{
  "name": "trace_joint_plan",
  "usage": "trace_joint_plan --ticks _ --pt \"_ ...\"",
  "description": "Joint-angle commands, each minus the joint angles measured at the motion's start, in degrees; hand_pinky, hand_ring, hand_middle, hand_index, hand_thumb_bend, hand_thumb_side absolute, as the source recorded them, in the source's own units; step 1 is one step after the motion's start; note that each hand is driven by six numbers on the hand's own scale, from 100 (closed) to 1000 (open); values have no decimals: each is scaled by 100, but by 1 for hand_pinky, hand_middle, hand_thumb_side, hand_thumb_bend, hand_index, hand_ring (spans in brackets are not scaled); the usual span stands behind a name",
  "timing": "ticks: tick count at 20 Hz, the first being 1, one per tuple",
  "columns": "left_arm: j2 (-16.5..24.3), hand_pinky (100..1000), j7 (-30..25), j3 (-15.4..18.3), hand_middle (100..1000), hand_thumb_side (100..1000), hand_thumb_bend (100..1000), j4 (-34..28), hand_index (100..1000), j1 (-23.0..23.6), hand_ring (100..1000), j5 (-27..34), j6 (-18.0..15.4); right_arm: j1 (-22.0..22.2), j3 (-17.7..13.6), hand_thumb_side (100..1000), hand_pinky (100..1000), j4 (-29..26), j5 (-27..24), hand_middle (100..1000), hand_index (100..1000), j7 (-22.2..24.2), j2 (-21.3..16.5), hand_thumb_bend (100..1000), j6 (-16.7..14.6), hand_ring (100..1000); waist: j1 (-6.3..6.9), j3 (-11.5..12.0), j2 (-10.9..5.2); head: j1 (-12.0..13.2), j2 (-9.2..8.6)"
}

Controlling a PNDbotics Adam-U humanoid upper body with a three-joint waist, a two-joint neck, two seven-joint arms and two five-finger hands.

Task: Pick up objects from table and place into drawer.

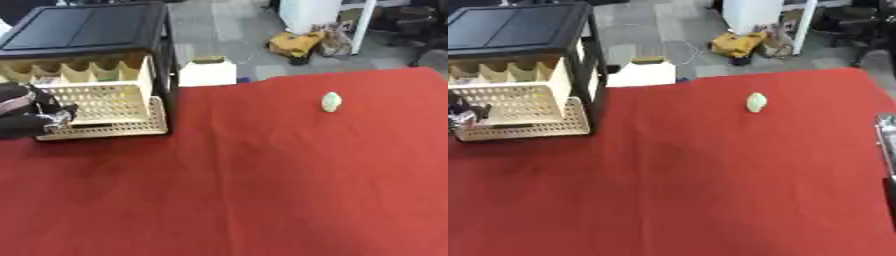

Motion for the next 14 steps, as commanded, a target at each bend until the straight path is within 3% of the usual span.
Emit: trace_joint_plan --ticks 1,14 --pt "80 401 84 91 790 1000 100 99 1000 -159 707 -71 -19 -63 -59 595 710 -99 0 584 782 -14 -91 100 -3 773 -22 -12 -69 29 -42" --pt "-39 384 49 39 772 1000 100 227 1000 -339 690 -4 -22 -77 -90 595 711 -99 10 583 781 -48 -91 100 23 774 -10 -24 -21 54 -75"
